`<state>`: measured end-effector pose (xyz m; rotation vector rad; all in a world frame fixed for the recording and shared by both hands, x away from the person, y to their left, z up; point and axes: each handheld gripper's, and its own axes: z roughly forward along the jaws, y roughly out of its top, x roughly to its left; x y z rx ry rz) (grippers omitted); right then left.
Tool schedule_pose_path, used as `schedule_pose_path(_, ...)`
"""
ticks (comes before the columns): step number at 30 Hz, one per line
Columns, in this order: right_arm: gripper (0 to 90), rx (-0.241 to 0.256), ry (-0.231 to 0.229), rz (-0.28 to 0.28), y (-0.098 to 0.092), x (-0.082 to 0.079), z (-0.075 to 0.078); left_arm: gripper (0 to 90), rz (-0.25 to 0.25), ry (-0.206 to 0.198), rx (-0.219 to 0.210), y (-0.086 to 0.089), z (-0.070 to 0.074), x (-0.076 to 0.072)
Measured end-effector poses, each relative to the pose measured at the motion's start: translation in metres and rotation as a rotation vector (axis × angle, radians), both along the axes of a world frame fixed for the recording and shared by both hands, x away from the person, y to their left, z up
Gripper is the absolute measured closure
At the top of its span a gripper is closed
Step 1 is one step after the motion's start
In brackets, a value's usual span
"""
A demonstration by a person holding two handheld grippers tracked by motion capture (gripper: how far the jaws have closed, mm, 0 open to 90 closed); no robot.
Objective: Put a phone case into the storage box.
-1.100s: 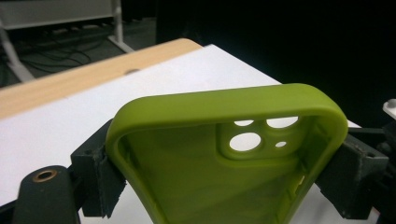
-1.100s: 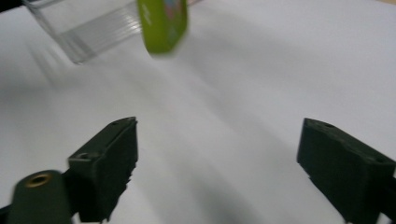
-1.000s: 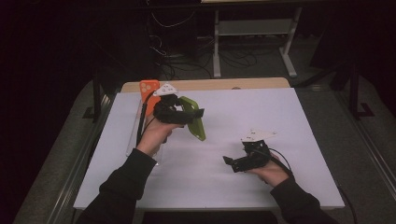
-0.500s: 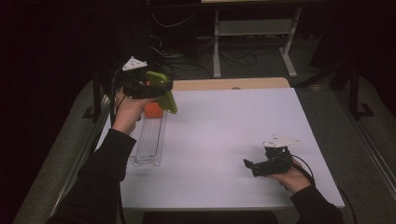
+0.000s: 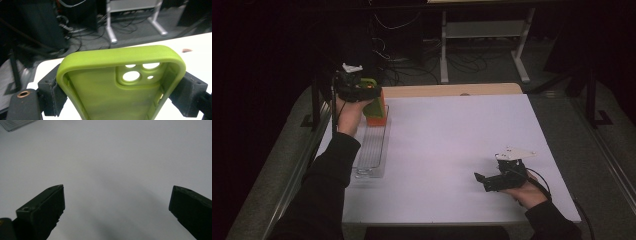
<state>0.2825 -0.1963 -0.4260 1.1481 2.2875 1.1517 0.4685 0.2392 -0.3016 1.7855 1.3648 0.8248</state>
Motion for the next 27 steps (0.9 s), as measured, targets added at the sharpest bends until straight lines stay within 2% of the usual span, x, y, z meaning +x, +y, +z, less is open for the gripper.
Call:
schedule_pose_path(1, 0.0, 0.000, 0.000, 0.000, 0.000, 0.000, 0.000, 14.3, 0.012, 0.004, -0.001, -0.002, -0.005, 0.003)
schedule_pose_path(2, 0.0, 0.001, 0.001, -0.002, 0.000, 0.000, 0.000, 14.3, 0.019, 0.018, 0.018, -0.001, -0.009, 0.005)
schedule_pose_path(3, 0.0, 0.004, 0.004, -0.003, 0.000, -0.001, 0.001, 14.2, 0.031, 0.024, 0.015, -0.002, -0.014, 0.008)
schedule_pose_path(5, 0.0, 0.006, -0.003, -0.001, -0.001, 0.000, 0.001, 14.2, 0.058, 0.043, 0.039, -0.003, -0.022, 0.012)
schedule_pose_path(7, 0.0, 0.007, -0.001, -0.003, -0.001, -0.001, 0.001, 14.1, 0.071, 0.057, 0.037, -0.002, -0.030, 0.016)
schedule_pose_path(12, 0.0, 0.007, -0.005, -0.002, -0.001, -0.002, 0.002, 13.9, 0.105, 0.093, 0.000, -0.001, -0.047, 0.023)
schedule_pose_path(20, 0.0, 0.005, -0.011, 0.002, -0.002, -0.002, 0.003, 12.5, 0.132, 0.115, 0.050, -0.002, -0.060, 0.027)
schedule_pose_path(21, 0.0, 0.005, -0.011, 0.001, -0.001, -0.002, 0.003, 12.0, 0.129, 0.112, 0.033, -0.002, -0.061, 0.028)
schedule_pose_path(23, 0.0, 0.005, -0.012, 0.002, -0.001, -0.002, 0.003, 8.7, 0.127, 0.110, 0.044, -0.002, -0.063, 0.028)
schedule_pose_path(25, 0.0, 0.007, -0.008, 0.000, -0.001, -0.002, 0.003, 3.1, 0.123, 0.115, 0.029, 0.000, -0.063, 0.028)
schedule_pose_path(27, 0.0, 0.008, -0.007, -0.003, -0.001, -0.003, 0.003, 0.0, 0.119, 0.102, 0.015, 0.002, -0.061, 0.028)
